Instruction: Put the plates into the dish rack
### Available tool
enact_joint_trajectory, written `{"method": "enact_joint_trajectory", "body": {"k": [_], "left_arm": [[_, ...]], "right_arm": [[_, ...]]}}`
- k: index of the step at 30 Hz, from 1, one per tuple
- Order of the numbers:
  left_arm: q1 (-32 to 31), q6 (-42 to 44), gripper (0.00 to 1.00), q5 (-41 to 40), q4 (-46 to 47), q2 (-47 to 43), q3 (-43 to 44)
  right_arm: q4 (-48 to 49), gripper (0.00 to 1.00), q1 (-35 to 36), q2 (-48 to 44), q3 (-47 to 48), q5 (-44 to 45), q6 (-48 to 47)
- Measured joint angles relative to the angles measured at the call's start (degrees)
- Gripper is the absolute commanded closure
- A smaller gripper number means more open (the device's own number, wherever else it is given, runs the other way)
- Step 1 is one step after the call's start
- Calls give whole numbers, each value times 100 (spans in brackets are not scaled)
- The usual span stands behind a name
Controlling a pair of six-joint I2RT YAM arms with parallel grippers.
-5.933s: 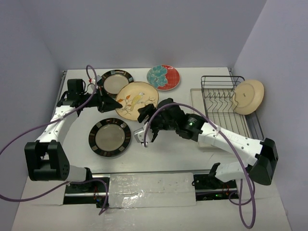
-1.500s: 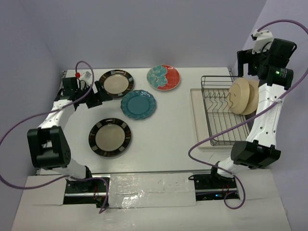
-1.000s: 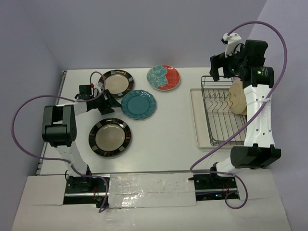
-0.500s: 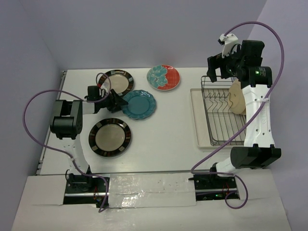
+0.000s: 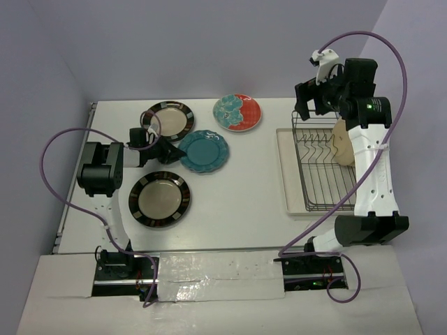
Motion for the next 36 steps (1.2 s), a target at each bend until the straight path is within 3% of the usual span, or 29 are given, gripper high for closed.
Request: {"method": "enact_joint_trajectory", "body": {"k": [3, 9, 14, 19, 28, 36], "left_arm": [[-26, 37, 100, 188, 66, 9, 0], [-50, -39, 100, 343, 42, -87, 22], [-50, -155, 100, 363, -573, -557, -52], [-55, -358, 100, 525, -1036, -1294, -55], [-66, -1257, 100, 1248, -765, -2284, -155], [-254, -1902, 100, 1537, -518, -2483, -638]], "right_arm": [[15, 0, 114, -76, -42, 28, 0], [55, 0, 610, -389, -380, 22, -234], [-4, 0, 1180, -483, -640, -68, -918], [271, 0, 1838, -990, -1762, -122, -1851], [1401, 0, 4142, -2369, -3982, 153, -3703], [2347, 2, 4739, -1705, -4347, 522, -4428]]}}
